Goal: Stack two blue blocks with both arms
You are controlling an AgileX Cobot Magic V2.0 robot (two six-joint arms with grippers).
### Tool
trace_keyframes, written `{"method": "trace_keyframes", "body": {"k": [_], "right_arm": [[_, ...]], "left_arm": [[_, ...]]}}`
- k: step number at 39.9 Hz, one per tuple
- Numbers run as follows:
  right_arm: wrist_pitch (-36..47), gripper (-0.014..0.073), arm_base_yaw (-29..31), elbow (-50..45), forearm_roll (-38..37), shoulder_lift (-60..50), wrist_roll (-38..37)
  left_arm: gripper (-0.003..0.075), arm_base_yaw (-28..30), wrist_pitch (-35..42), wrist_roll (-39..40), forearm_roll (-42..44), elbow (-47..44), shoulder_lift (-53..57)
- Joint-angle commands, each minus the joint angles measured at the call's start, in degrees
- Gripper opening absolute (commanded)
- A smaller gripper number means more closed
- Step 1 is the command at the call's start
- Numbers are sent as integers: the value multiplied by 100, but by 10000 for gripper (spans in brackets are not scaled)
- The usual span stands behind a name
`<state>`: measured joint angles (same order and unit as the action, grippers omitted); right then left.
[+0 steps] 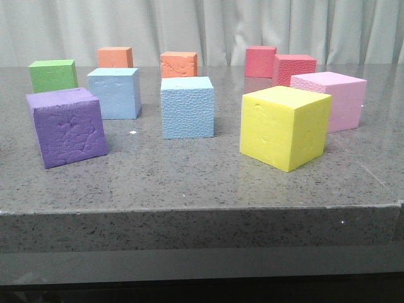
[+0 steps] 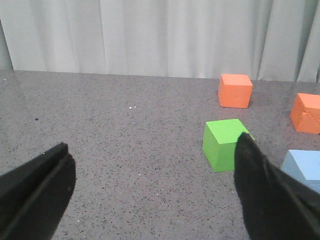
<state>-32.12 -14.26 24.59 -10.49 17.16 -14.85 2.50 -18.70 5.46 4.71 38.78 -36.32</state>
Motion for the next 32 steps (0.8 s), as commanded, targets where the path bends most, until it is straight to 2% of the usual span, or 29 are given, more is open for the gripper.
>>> {"method": "trace_keyframes", "body": {"k": [1, 9, 18, 23, 32], "right_arm": [[508, -67, 26, 133, -156, 39, 59], [498, -67, 26, 133, -156, 39, 59], [498, -67, 26, 133, -156, 39, 59], [498, -67, 26, 133, -156, 39, 59], [497, -67, 26, 133, -151, 39, 59]], "left_arm": [[617, -157, 393, 6, -41, 422, -284], [617, -1166, 297, 6, -41, 1145, -1090], [617, -2410, 180, 6, 1, 2108, -2539], [617, -2724, -439, 6, 1, 2832, -3394], [617, -2835, -1561, 6, -52, 4167, -4736]]}}
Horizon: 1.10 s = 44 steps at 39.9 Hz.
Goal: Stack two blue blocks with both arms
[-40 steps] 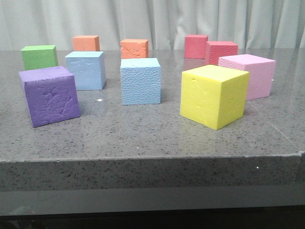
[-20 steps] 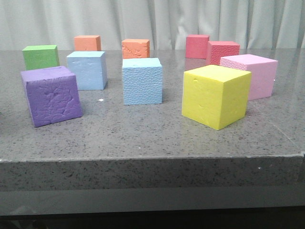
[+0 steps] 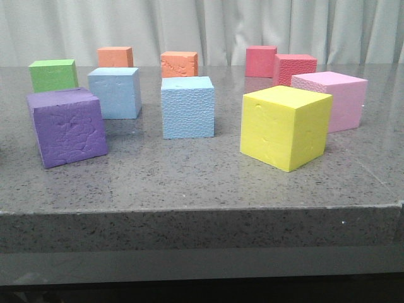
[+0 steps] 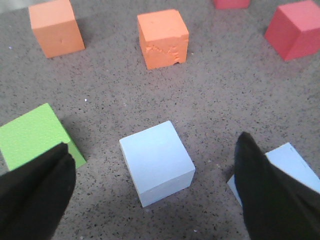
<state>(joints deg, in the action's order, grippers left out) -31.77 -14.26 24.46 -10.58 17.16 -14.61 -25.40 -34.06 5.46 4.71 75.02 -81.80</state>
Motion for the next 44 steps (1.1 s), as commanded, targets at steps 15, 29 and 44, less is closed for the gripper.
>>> {"method": "trace_keyframes", "body": {"k": [15, 29, 44], "right_arm": [[491, -67, 26, 146, -142, 39, 35], [503, -67, 26, 146, -142, 39, 35], [503, -67, 26, 146, -142, 39, 35]], "left_arm": [[617, -45, -2245, 619, -77, 2514, -1872], [617, -45, -2868, 1128, -197, 3088, -2539], [617, -45, -2672, 1128, -197, 3088, -2686]]}}
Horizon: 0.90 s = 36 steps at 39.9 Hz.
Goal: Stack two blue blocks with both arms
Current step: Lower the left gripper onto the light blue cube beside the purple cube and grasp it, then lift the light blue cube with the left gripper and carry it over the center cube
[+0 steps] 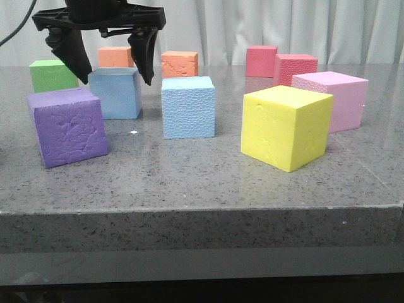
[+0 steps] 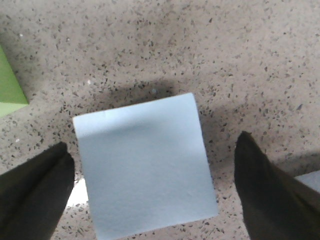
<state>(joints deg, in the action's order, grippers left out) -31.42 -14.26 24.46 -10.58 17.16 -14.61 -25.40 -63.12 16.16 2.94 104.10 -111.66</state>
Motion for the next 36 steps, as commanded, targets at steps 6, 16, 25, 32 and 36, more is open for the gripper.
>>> {"method": "trace_keyframes", "body": {"k": [6, 16, 25, 32, 36], "right_arm": [[473, -67, 26, 146, -142, 39, 35], [493, -67, 26, 146, -142, 39, 35], [511, -67, 26, 146, -142, 39, 35], [522, -67, 26, 146, -142, 39, 35], [528, -67, 26, 146, -142, 39, 35]], "left_arm": [[617, -45, 187, 58, -19, 180, 299], [470, -45, 164, 58, -64, 180, 299], [289, -45, 177, 58, -75, 180, 299], [259, -45, 104, 37, -75, 332, 324], [259, -45, -193, -3, -75, 706, 324]]}}
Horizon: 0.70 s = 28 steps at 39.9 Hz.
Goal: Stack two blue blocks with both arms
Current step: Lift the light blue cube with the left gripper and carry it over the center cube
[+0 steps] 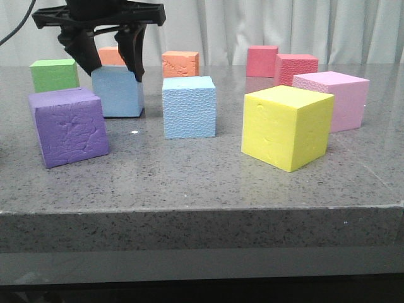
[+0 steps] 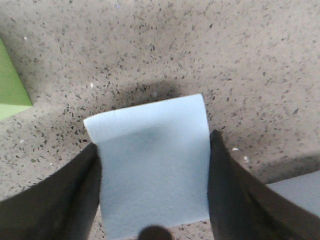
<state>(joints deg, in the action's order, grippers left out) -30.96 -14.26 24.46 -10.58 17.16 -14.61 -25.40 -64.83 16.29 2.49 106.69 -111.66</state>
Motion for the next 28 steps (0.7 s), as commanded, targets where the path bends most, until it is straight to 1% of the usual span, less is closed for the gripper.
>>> {"method": "trace_keyframes", "body": {"k": [1, 7, 10, 16, 19, 24, 28], "right_arm": [[482, -67, 26, 146, -142, 39, 35], [496, -67, 26, 146, -142, 39, 30], [507, -67, 26, 146, -142, 39, 30], [526, -67, 26, 146, -142, 39, 30], [526, -67, 26, 146, -142, 39, 30], [525, -67, 26, 146, -137, 39, 30], [514, -67, 26, 146, -137, 39, 30]], "left_arm": [[259, -45, -144, -17, -29, 592, 324], [258, -45, -817, -77, -58, 1322, 324], [258, -45, -817, -198, -210, 1509, 377], [258, -57, -817, -343, -926, 1529, 595], [259, -79, -817, -468, -1151, 1515, 712], [259, -202, -817, -483, -1173, 1515, 898], [259, -448, -817, -500, -1181, 1515, 997]]}}
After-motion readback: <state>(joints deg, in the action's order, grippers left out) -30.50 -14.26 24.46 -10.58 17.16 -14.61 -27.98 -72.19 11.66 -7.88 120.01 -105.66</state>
